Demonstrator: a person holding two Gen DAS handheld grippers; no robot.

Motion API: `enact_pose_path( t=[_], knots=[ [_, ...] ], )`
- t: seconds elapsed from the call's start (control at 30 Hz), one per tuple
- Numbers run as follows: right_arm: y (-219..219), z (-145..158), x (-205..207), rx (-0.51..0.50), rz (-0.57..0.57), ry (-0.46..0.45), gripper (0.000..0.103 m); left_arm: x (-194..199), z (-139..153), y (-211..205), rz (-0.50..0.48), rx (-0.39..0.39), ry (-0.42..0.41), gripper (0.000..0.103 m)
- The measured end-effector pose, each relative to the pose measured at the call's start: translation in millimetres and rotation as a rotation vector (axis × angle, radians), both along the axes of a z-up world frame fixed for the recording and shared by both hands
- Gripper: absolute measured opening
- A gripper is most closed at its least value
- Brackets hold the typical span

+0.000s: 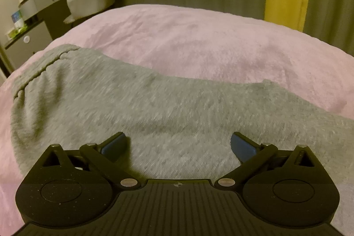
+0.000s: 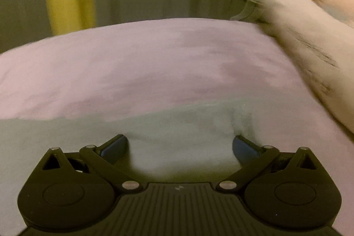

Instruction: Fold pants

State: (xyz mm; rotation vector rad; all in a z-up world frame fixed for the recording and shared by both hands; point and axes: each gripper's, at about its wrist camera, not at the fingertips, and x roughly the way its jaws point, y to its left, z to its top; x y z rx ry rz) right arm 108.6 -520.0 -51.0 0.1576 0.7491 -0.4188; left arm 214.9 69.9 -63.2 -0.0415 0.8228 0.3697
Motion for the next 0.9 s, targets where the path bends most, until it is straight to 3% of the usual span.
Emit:
enact_pose_path(
  t=[0.03, 0.1, 0.13, 0.23, 0.33, 0.4, 0.5, 0.6, 0.67, 0.73, 0.77, 0.83, 0.9],
  knots=[
    [-6.0, 4.3, -3.7, 0.000, -0.015, -0.010, 0.096, 0.2, 0.0, 0.1, 0.000, -0.001, 0.000, 0.103],
    [-11.9, 18.4, -6.1, -0.183, -0.193, 0.051, 0.095, 1.2, 0.4, 1.1, 0.001, -0.006, 0.003, 0.103],
    [-19.8, 24.8, -15.3, -0.165, -0.243, 0.040, 0.095, 1.5, 0.7, 1.5, 0.001, -0.009, 0.004, 0.103],
    [-33.7, 40.5, -67.6, 0.134, -0.251, -0.123, 0.095, 2.8, 1.3, 2.1, 0.005, -0.015, 0.008, 0.103],
    [-11.7, 36.3, -120.9, 0.224, -0.267, -0.150, 0.095, 2.8, 1.4, 1.5, 0.008, -0.015, 0.010, 0.103],
    [5.2, 26.5, -145.9, 0.301, -0.226, -0.157, 0.095, 2.1, 2.0, 1.6, 0.006, -0.018, 0.010, 0.103],
    [32.2, 10.2, -152.3, 0.430, -0.130, -0.125, 0.095, -0.9, 4.3, 4.0, 0.003, -0.037, 0.013, 0.103],
    [52.2, 12.0, -140.6, 0.421, -0.028, -0.096, 0.095, -8.1, 8.6, 5.2, -0.015, -0.063, 0.012, 0.103],
    [51.5, 16.9, -133.4, 0.463, 0.009, -0.092, 0.094, -15.7, 11.6, 2.2, -0.057, -0.094, 0.007, 0.103],
    [49.0, 16.0, -133.6, 0.575, 0.060, -0.096, 0.094, -24.6, 13.3, -6.4, -0.133, -0.129, 0.019, 0.103],
    [51.6, 13.2, -136.4, 0.583, 0.066, -0.079, 0.094, -29.8, 13.4, -12.8, -0.178, -0.142, 0.032, 0.103],
    [52.3, 10.9, -137.4, 0.508, 0.053, -0.028, 0.094, -36.5, 11.4, -22.7, -0.232, -0.166, 0.067, 0.103],
    [49.3, 11.8, -142.4, 0.453, 0.035, -0.024, 0.094, -38.6, 7.6, -29.0, -0.238, -0.144, 0.102, 0.103]
  ],
)
